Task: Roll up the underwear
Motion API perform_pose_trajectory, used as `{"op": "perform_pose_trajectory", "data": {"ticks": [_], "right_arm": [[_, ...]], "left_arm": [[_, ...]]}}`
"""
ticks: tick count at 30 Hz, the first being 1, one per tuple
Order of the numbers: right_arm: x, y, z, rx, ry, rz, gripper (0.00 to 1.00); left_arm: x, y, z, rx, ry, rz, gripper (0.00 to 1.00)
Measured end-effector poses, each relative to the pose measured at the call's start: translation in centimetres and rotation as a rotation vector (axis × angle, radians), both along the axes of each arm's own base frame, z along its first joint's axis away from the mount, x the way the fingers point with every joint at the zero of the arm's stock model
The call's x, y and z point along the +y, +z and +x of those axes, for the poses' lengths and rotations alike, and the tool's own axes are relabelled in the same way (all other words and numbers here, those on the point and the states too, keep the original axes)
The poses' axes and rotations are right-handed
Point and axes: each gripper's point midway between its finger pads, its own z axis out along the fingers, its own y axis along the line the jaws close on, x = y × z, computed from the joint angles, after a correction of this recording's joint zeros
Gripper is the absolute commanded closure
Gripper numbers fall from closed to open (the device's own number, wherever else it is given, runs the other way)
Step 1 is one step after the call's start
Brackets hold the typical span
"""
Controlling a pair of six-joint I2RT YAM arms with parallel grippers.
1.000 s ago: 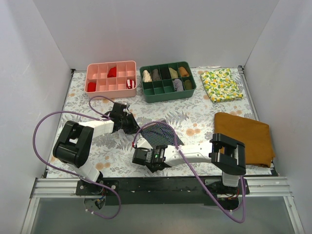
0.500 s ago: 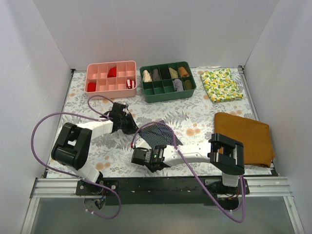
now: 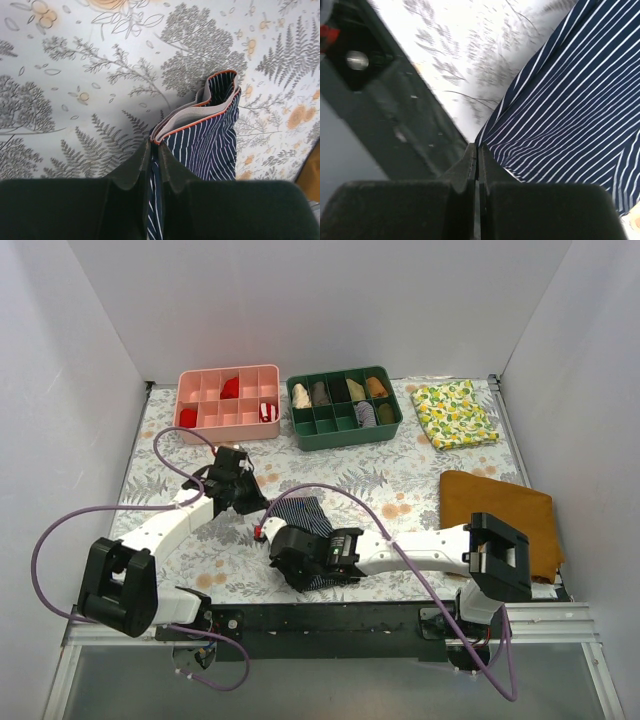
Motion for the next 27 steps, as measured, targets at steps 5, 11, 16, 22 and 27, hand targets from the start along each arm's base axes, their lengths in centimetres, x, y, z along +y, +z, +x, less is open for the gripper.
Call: {"op": "perform_pose_trajectory", "data": {"ticks": [5,11,16,22,27], "right_arm": [[0.4,1.7,-0.3,0.082,0.029,0.116,0.99],[-1.9,0.9,1.1,0.174,-0.024,0.172,0.99],[-3.8,-0.6,1.8,0.220,-0.087,0.181,0.99],[-4.8,-1.4,2.2,0.252,-0.149,0.218,0.99],[-5.3,-1.7,2.4,0.264,-0.183,0.248,0.99]], "left_arm": [[1.1,-0.6,-1.3,0.049,0.016,0.047,1.00],[1.0,0.8,-1.0,0.043,-0.005,0.056,1.00],[-0.3,3.1,1.0,-0.004,-0.045,0.032,1.00],[-2.0,1.7,1.4,0.040,-0.108,0.053,1.00],[-2.9,0.5,1.5,0.092,-0.140,0.113,1.00]]}}
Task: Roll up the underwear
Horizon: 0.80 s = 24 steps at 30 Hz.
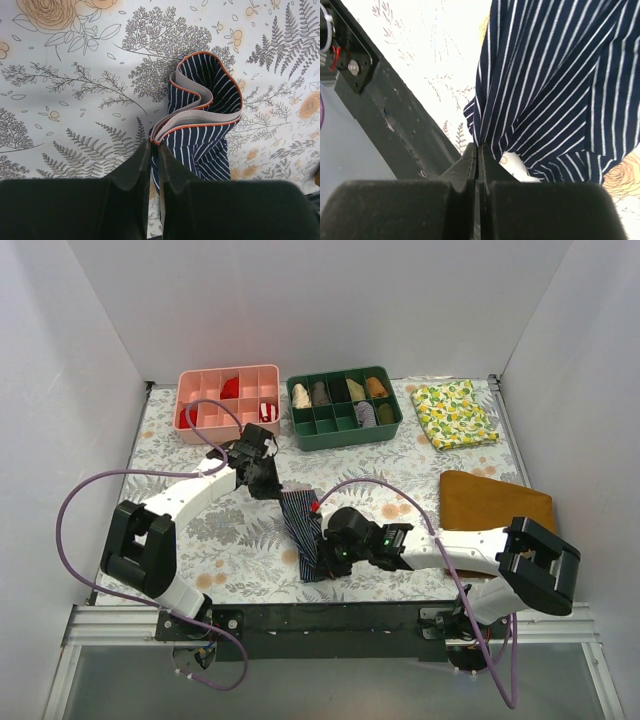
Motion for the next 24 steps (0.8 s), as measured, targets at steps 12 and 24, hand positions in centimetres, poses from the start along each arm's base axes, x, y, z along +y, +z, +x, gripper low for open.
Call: {"op": "perform_pose_trajectory", "data": {"ticks": [12,24], "right_arm": [[4.4,1.3,1.0,0.021,0.064,0.072,0.99],[6.9,0.6,0.8,0.072,0.094,0.116,0.99]], "left_arm": [[3.4,2.4,0.4,-0.056,0.070,0.185,1.00],[5.7,2.0,0.3,-0.031,0.086,0.311,1.00]]}}
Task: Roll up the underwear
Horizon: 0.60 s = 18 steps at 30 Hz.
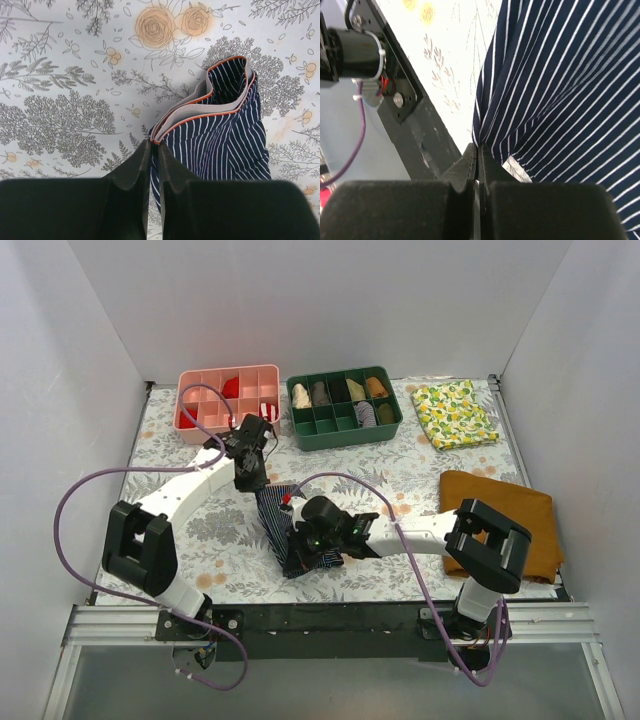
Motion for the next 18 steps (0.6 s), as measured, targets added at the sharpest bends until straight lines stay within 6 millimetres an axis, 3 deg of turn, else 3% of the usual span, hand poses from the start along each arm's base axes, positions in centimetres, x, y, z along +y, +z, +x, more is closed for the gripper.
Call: {"op": "perform_pose_trajectory", "data": {"ticks": [4,9,18], "right_arm": [[0.5,-0.2,0.2,0.014,-0.020,0.023,0.99],[0.7,0.1,0.9,0.036,-0.060,0.063,0.99],[-1.6,-1.4,2.6,0.154,-0.167,0.117,0.99]], "left_arm": [[-0.5,-0.1,1.6,0.014,-0.029,0.029,1.00],[-0.5,-1.4,1.8,0.062,-0.057,0.062,1.00],[-1.9,-0.3,2.9,0.044,-0.091,0.023,1.00]]}}
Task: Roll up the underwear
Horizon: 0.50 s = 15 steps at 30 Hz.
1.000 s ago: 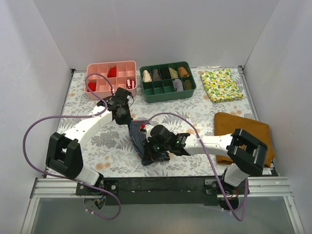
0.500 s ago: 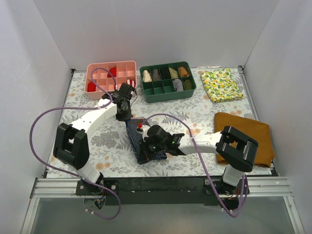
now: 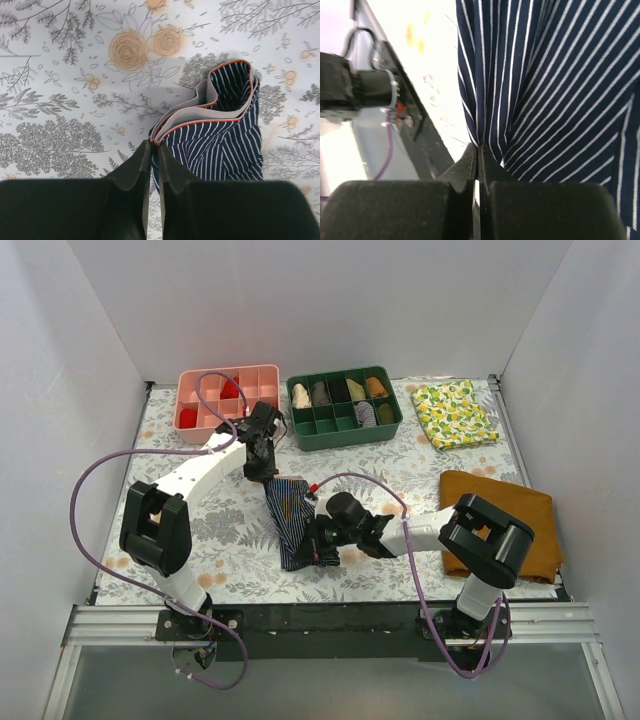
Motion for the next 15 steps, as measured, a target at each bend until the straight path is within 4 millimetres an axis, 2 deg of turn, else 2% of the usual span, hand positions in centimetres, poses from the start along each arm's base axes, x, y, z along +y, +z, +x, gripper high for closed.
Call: {"op": "perform_pose_trajectory", "data": {"ticks": [6,11,15], "right_arm": [[0.1,1.1,0.4,0.048,-0.026,0.100,0.99],[-0.5,0.5,0.2,0.103,-0.047,0.129,0.99],[-0.7,-0.3,-0.2,0.145,-0.057,0.127,0.99]], "left_arm": [[-2.2,0.3,0.9,-0.014,-0.040,-0.026,1.00],[-3.9,-0.7,0.7,0.004,-0.078,-0.012,0.99],[-4.2,-1.5,0.6,0.013,-0.078,0.020,0.97]]}}
